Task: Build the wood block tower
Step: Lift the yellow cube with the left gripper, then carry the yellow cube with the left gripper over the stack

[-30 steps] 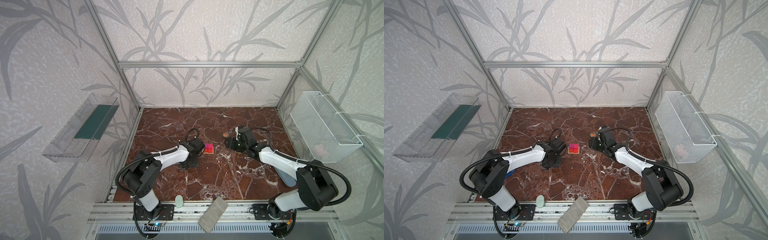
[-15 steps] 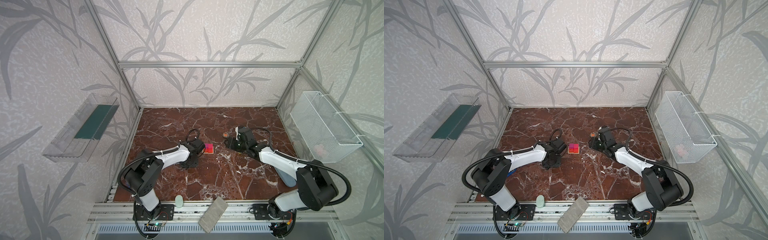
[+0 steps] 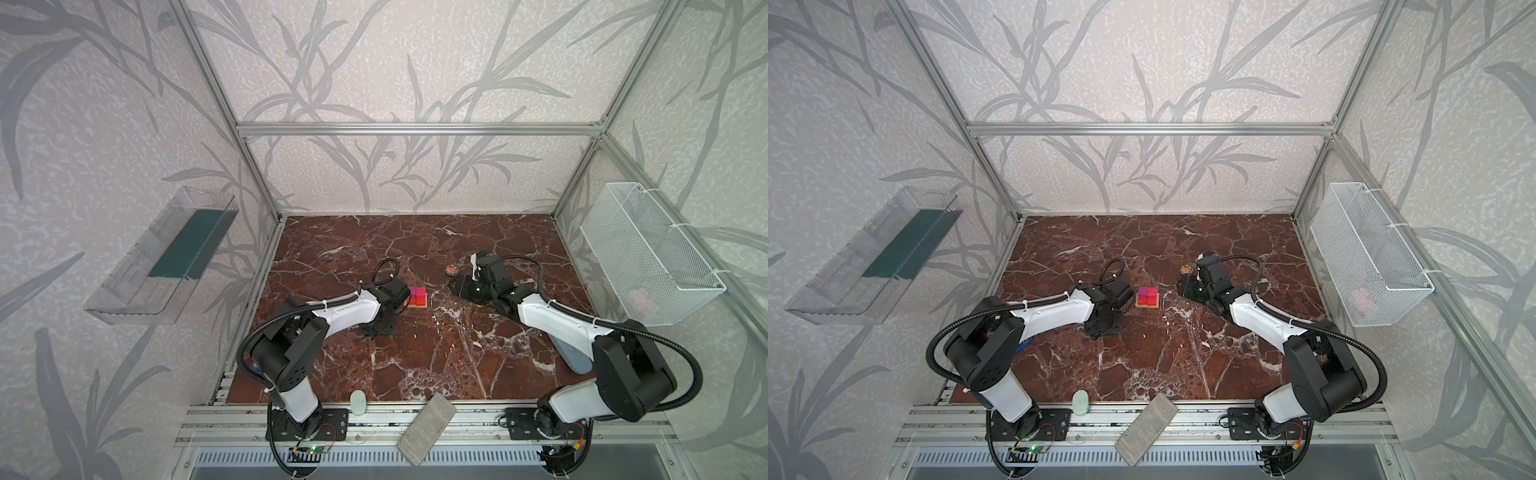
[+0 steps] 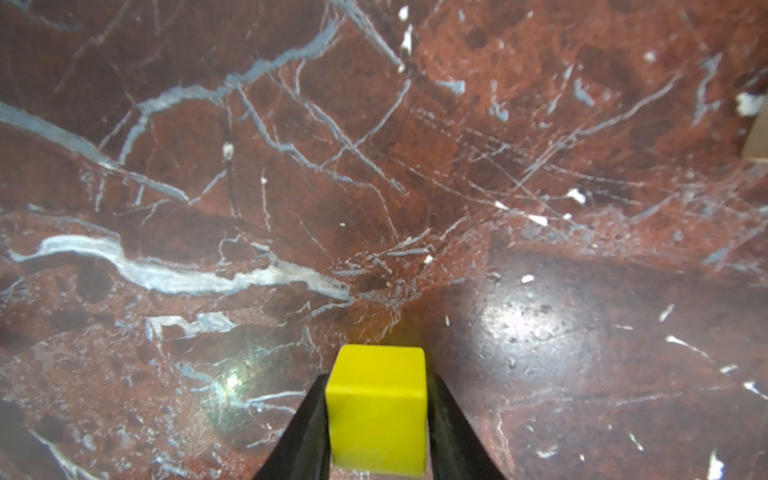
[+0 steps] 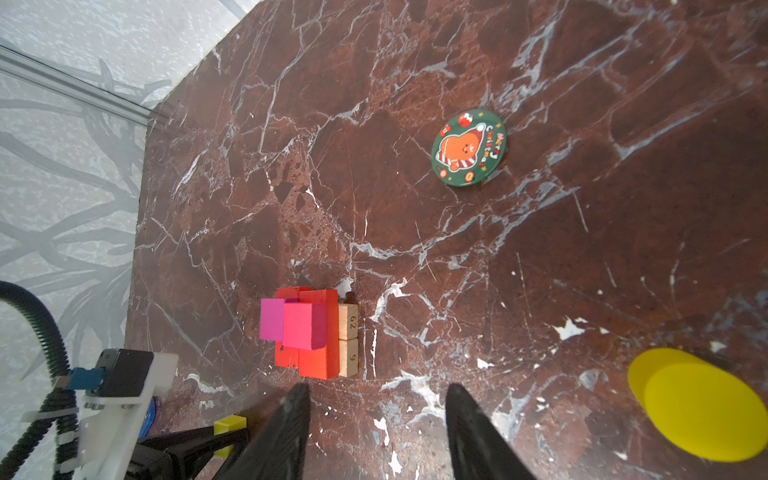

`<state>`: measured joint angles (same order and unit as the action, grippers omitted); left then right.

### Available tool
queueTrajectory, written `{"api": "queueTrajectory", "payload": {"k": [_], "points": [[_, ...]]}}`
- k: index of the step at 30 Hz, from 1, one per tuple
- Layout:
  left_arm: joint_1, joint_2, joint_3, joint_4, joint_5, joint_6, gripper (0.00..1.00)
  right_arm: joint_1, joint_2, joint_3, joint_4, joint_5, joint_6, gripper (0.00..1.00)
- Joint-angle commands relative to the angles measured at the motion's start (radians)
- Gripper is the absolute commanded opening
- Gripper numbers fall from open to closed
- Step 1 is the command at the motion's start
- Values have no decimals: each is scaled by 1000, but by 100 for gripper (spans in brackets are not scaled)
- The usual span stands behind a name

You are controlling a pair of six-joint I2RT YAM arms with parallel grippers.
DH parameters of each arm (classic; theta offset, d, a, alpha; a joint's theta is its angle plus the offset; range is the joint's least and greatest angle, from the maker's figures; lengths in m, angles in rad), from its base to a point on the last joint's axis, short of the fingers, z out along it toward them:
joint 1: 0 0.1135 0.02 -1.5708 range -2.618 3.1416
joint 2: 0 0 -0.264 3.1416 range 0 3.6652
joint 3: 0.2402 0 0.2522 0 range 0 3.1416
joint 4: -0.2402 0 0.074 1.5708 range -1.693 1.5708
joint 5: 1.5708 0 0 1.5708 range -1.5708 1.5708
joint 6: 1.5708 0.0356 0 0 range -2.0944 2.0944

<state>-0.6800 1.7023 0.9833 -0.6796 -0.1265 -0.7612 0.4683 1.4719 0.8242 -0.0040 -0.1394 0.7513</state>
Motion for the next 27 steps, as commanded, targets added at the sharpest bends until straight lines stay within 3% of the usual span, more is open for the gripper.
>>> {"api": "queueTrajectory", "payload": {"k": [1, 17, 27], "points": [[-5, -24, 26, -22, -31, -7, 38, -3, 2, -2, 7, 0, -7, 54], [-4, -21, 26, -24, -27, -9, 37, -4, 5, -3, 7, 0, -7, 54], [-4, -19, 32, -26, -26, -5, 23, -4, 3, -2, 7, 0, -7, 54]]}}
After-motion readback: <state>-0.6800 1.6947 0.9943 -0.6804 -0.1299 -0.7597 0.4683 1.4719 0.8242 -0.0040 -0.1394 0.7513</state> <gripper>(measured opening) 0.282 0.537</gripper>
